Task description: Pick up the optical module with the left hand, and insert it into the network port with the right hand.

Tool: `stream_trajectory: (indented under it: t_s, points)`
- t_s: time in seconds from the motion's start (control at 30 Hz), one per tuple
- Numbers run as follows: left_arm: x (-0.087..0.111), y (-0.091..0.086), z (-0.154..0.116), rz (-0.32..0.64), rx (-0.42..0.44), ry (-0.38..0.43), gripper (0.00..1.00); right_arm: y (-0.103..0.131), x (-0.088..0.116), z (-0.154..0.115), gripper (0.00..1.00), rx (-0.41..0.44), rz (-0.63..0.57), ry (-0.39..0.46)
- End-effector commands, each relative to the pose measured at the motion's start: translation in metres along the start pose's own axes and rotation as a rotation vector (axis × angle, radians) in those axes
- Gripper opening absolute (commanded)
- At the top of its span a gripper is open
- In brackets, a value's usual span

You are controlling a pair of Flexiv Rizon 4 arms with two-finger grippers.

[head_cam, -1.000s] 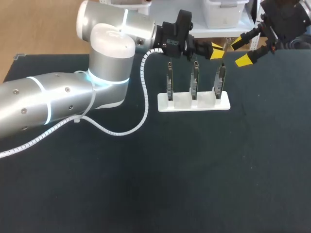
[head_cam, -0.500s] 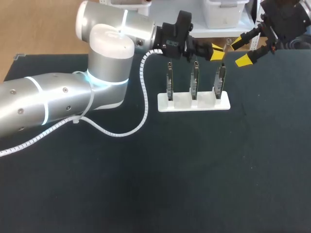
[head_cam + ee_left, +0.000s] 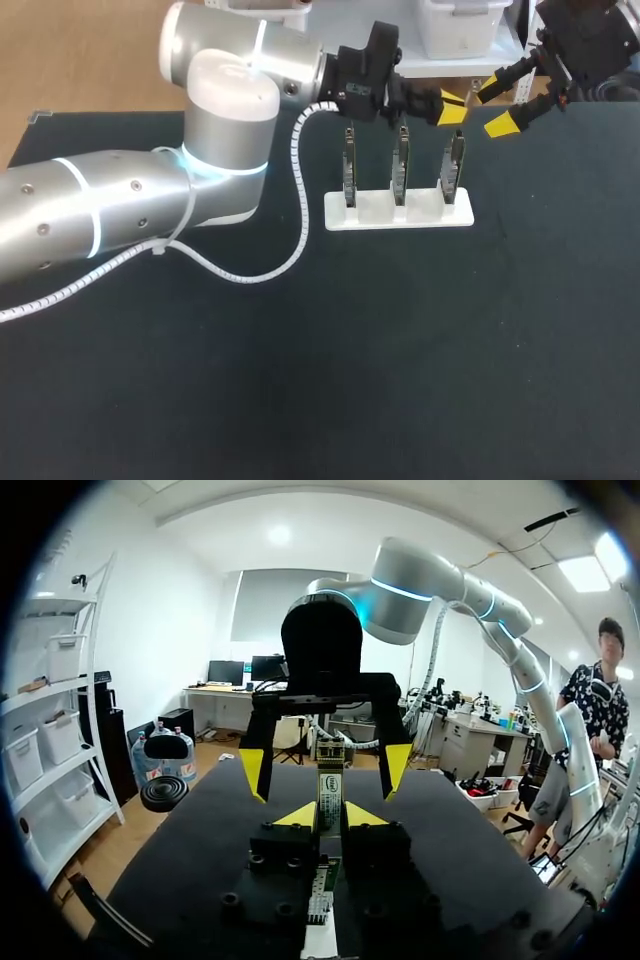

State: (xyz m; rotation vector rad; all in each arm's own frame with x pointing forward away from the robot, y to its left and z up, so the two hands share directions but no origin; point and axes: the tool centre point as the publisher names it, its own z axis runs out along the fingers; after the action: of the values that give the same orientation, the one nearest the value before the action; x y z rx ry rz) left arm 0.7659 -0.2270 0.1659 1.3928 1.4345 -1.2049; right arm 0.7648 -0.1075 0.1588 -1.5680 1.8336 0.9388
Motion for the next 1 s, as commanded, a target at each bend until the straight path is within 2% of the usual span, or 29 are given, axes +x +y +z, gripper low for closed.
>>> stream_trajectory:
  t_s: [0.03,0.57,0.8,0.9,1.0]
  points:
    - [0.001,-0.001,0.001,0.002,-0.003,0.0,0.0,0.001,0.0,0.0,1.0,0.004,-0.001,-0.001]
    - [0.002,-0.002,0.002,0.0,0.001,0.014,0.0,0.001,0.0,0.0,1.0,0.004,-0.001,-0.001]
    - [0.002,-0.002,0.002,0.0,0.001,0.014,0.0,-0.004,0.002,-0.01,1.0,0.05,-0.004,0.009]
    - [0.002,-0.002,0.002,0.0,0.001,0.014,0.0,-0.005,0.001,-0.013,1.0,0.057,-0.007,0.004]
    - [0.002,-0.002,0.002,0.0,0.001,0.014,0.0,-0.004,-0.005,-0.012,1.0,0.051,-0.021,-0.036]
